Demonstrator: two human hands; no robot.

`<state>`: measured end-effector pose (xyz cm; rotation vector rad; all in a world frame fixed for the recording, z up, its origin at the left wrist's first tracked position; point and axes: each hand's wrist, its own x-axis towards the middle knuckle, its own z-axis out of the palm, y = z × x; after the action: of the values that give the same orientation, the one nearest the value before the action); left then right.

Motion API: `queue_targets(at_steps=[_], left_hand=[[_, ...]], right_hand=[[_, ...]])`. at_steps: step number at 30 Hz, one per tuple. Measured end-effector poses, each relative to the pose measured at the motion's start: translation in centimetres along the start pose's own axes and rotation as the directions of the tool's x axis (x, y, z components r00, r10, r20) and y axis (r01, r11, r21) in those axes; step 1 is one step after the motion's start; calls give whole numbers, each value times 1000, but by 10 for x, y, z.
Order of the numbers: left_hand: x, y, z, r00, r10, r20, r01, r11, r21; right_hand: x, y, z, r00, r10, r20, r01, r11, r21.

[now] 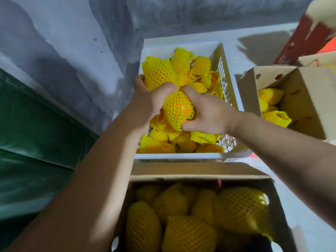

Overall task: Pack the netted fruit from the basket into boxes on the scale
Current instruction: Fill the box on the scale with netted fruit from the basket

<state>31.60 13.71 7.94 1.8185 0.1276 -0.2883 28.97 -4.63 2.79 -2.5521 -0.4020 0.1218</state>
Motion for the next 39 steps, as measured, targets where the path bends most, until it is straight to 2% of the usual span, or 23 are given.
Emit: queue_targets(at_steps=[3, 5, 6, 8, 9, 10, 12, 14, 15, 17, 19, 20, 21, 23, 25, 30, 32, 35, 37, 39], left_hand=[[-46, 11, -19, 997, 73, -35, -79, 976, -202], [-82, 10, -35, 989, 143, 36, -113, 895, -431], [-97, 6, -43, 981, 185, 55, -130, 847, -515], [-130, 2, -57, 975, 217, -47, -201, 772, -603], [-143, -9, -64, 979, 191, -67, -188, 737, -649], [-156, -23, -70, 985, 134, -109, -173, 745, -644], [-178, -45, -80, 986, 115, -124, -162, 853, -497], [-190, -62, -89, 987, 153, 48, -144, 977, -159], [-196, -67, -91, 978, 142, 154, -145, 989, 12], [-208, -75, -92, 951, 203, 233, -257, 938, 231], [-227, -79, -85, 878, 367, 307, -469, 787, 401], [-238, -82, -81, 830, 385, 403, -538, 740, 403], [-249, -86, -79, 782, 347, 517, -561, 754, 342], [-268, -99, -82, 695, 236, 679, -485, 852, 200], [-283, -106, -92, 676, 221, 703, -452, 877, 160], [-304, -112, -108, 714, 310, 628, -470, 876, 103], [-309, -115, -110, 761, 349, 547, -447, 893, 53], [-317, -125, -119, 837, 322, 443, -321, 944, -80], [-320, -135, -128, 911, 231, 343, -184, 969, -164], [-322, -141, -140, 970, 107, 220, -52, 969, -241]], right_hand=[[-32, -42, -22, 989, -112, -95, 86, 967, -239], [-59, -75, -30, 967, -191, -171, 137, 949, -283], [-76, -89, -30, 955, -208, -214, 154, 957, -244], [-113, -112, -19, 929, -173, -327, 143, 983, -115], [-133, -121, -11, 908, -119, -402, 123, 992, -16], [-152, -128, -2, 882, -56, -468, 115, 989, 98], [-180, -139, 12, 802, 49, -595, 124, 961, 246], [-193, -143, 18, 693, 133, -708, 131, 943, 305], [-197, -147, 19, 644, 187, -742, 119, 934, 338], [-205, -158, 23, 545, 298, -783, 108, 902, 419], [-214, -178, 40, 454, 438, -776, 106, 839, 535], [-217, -195, 54, 396, 535, -746, 110, 779, 617], [-220, -214, 69, 340, 634, -694, 125, 701, 702], [-227, -244, 97, 287, 774, -564, 205, 525, 826], [-232, -261, 112, 324, 835, -445, 283, 363, 888], [-239, -283, 105, 431, 824, -368, 291, 260, 921], [-239, -289, 101, 523, 783, -338, 299, 202, 932], [-239, -295, 100, 677, 661, -324, 400, 39, 916], [-242, -297, 103, 726, 608, -323, 419, -18, 908], [-248, -298, 107, 757, 586, -289, 373, -25, 927]])
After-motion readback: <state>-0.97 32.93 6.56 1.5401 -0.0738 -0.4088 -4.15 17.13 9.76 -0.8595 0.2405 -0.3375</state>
